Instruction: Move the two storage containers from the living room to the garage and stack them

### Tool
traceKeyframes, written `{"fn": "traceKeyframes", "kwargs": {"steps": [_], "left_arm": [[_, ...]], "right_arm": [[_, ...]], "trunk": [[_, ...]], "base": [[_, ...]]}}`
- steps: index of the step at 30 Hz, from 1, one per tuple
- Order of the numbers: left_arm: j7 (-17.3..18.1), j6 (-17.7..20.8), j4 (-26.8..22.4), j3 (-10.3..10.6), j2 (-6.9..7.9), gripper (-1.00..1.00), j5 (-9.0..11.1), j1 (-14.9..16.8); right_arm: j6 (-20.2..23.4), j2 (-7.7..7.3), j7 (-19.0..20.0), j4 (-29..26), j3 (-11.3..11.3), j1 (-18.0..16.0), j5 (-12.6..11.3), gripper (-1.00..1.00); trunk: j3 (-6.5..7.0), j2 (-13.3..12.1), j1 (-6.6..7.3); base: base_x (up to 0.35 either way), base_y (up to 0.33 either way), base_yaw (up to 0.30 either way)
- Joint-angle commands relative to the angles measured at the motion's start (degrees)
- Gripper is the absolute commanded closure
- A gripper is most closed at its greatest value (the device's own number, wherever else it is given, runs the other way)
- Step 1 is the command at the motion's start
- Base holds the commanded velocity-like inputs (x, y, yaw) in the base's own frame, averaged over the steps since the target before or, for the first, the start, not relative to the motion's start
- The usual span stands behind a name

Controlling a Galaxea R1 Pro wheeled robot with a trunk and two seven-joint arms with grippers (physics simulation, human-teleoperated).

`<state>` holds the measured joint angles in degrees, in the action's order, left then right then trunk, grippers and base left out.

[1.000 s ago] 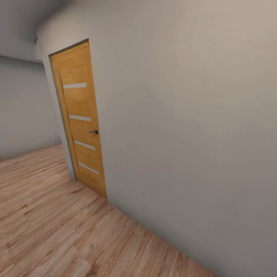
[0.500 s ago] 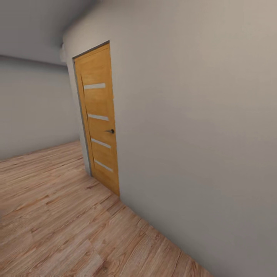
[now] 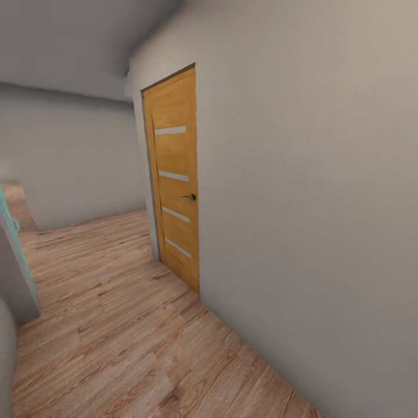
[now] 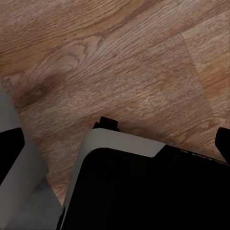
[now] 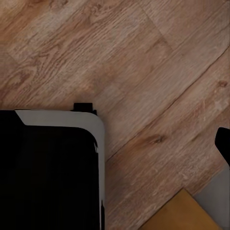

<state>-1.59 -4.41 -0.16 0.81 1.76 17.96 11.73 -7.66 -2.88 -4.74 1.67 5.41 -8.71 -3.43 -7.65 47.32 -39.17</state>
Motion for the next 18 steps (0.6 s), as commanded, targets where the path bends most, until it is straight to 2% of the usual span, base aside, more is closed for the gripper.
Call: {"fn": "traceKeyframes", "kwargs": {"steps": [1, 10, 18], "left_arm": [[-0.1, -0.2, 0.0, 0.1, -0.01, -1.0, 0.2, 0.0], [-0.1, -0.1, 0.0, 0.1, -0.01, -1.0, 0.2, 0.0], [-0.1, 0.2, 0.0, 0.1, 0.08, -1.0, 0.3, 0.0]], "right_arm": [[-0.3, 0.03, -0.1, 0.2, 0.5, -0.1, -0.3, -1.0], [-0.3, -0.02, -0.1, 0.2, 0.5, -0.1, -0.4, -1.0], [-0.3, -0.02, -0.1, 0.2, 0.5, -0.1, -0.4, -1.0]], "trunk": [[-0.09, 0.1, -0.01], [-0.09, 0.1, -0.01], [-0.09, 0.1, -0.01]], "base": [[0.0, 0.0, 0.267], [0.008, 0.0, 0.267], [0.254, 0.0, 0.267]]}}
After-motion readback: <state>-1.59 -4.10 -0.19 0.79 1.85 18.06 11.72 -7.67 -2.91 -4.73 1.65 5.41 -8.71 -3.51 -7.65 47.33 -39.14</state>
